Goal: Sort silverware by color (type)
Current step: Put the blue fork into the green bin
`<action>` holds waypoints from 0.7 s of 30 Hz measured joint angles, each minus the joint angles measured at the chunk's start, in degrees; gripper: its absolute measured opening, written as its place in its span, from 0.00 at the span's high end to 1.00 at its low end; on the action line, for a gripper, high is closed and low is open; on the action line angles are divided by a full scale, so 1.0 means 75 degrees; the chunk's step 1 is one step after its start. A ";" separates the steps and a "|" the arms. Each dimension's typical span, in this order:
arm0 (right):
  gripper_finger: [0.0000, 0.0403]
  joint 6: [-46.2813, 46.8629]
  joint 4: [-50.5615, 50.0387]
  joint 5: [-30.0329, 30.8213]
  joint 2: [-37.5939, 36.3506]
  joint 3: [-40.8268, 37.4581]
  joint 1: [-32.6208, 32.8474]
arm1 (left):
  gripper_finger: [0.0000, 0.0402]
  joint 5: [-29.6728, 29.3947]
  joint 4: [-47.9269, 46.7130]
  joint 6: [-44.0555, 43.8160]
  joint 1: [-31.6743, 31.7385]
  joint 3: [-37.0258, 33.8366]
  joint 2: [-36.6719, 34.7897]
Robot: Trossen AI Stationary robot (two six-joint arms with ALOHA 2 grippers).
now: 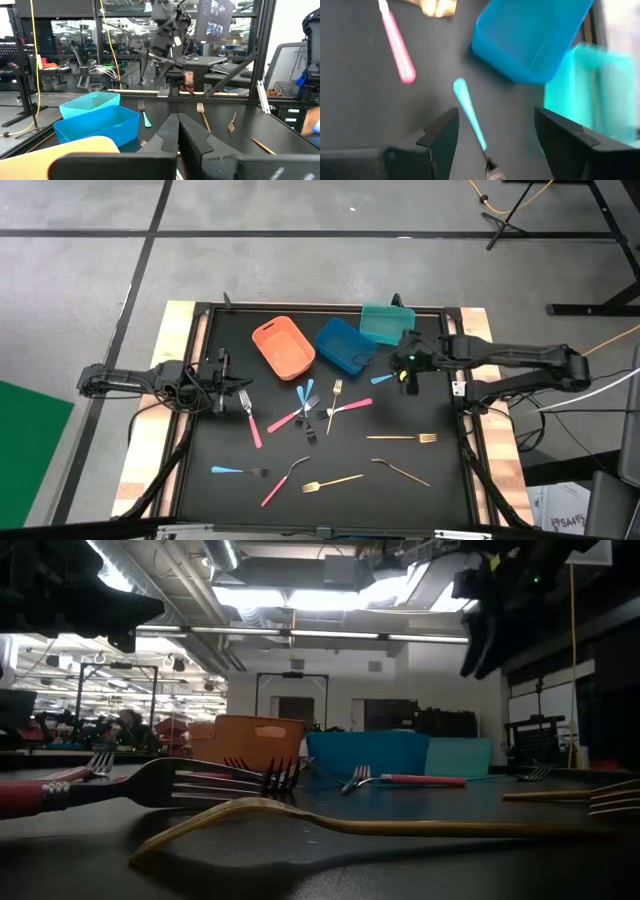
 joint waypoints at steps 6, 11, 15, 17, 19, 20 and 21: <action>0.38 -0.0088 -0.0444 -0.0315 0.0309 0.0000 -0.0607 | 1.00 0.0000 0.0000 0.0003 0.0001 -0.0003 0.0002; 0.38 -0.0637 -0.0460 -0.0743 0.0487 0.0000 -0.1049 | 1.00 -0.0002 0.0000 0.0003 0.0001 0.0000 0.0000; 0.38 -0.0832 -0.0461 -0.0935 0.0727 0.0000 -0.1271 | 1.00 0.0000 -0.0003 0.0002 -0.0001 0.0000 0.0001; 0.38 -0.0831 -0.0461 -0.0935 0.0881 0.0000 -0.1349 | 1.00 -0.0002 -0.0003 0.0003 -0.0001 -0.0001 0.0000; 0.38 -0.0834 -0.0458 -0.0934 0.1057 0.0000 -0.1352 | 1.00 0.0000 -0.0001 0.0000 -0.0001 0.0000 0.0000; 0.38 -0.0863 -0.0458 -0.0932 0.1141 0.0000 -0.1343 | 1.00 0.0000 -0.0001 0.0003 0.0001 0.0000 0.0001; 0.38 -0.0934 -0.0458 -0.0935 0.1229 0.0000 -0.1334 | 1.00 0.0000 -0.0003 0.0003 -0.0001 -0.0003 0.0000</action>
